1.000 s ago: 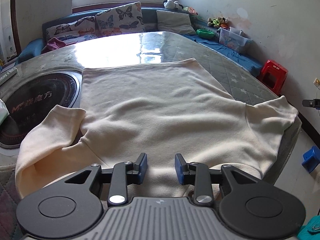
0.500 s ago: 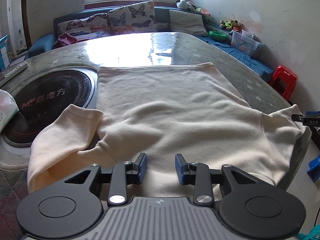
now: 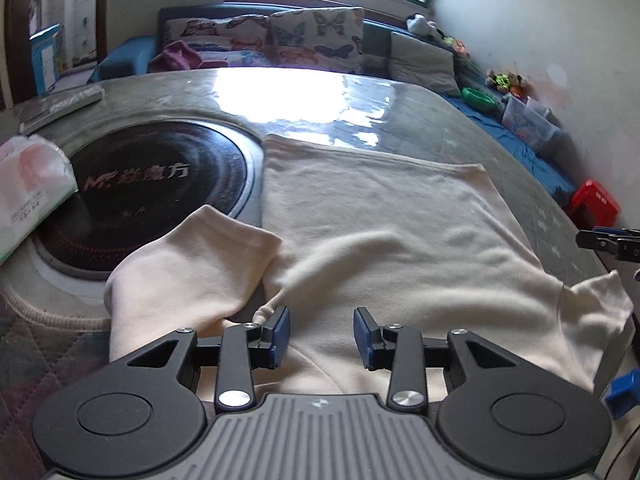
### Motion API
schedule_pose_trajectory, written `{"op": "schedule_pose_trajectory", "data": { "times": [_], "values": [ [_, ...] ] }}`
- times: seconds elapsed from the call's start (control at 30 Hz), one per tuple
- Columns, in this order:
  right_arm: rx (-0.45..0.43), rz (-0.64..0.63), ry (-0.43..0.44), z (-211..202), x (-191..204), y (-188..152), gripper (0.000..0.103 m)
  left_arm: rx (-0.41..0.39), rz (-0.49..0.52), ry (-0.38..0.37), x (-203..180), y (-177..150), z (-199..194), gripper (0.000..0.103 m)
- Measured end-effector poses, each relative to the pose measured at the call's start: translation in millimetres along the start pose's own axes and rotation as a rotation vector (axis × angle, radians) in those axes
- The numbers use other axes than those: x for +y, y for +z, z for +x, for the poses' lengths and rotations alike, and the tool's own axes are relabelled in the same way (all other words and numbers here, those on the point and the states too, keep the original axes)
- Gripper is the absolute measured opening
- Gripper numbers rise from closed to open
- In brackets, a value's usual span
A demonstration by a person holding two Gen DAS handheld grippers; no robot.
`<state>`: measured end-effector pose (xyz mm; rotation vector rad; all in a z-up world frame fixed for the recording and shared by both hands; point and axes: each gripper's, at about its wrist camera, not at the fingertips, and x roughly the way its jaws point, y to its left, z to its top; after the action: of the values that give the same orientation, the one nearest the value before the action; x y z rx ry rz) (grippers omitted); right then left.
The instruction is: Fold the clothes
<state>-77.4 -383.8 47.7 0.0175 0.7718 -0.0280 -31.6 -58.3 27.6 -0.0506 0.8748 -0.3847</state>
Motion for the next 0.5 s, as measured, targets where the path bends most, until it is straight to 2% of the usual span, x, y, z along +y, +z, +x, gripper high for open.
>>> {"op": "schedule_pose_trajectory", "data": {
  "times": [0.07,0.17,0.27,0.37,0.5],
  "values": [
    [0.004,-0.018,0.017,11.0,6.4,13.3,0.062,-0.008,-0.007,-0.016,-1.8,1.4,-5.1,0.038],
    [0.029,-0.021,0.052,31.8,12.1,31.6,0.055,-0.022,0.014,-0.037,-9.3,5.9,-6.6,0.038],
    [0.059,-0.014,0.069,57.0,16.5,45.1,0.046,-0.013,0.006,-0.034,-8.2,12.3,3.0,0.038],
    [0.083,-0.001,0.063,80.3,19.0,52.5,0.032,0.008,-0.013,-0.023,-0.6,15.9,13.6,0.038],
    [0.127,0.041,0.074,116.2,16.5,58.6,0.022,0.018,-0.008,-0.025,4.7,17.6,18.1,0.038]
  ]
}}
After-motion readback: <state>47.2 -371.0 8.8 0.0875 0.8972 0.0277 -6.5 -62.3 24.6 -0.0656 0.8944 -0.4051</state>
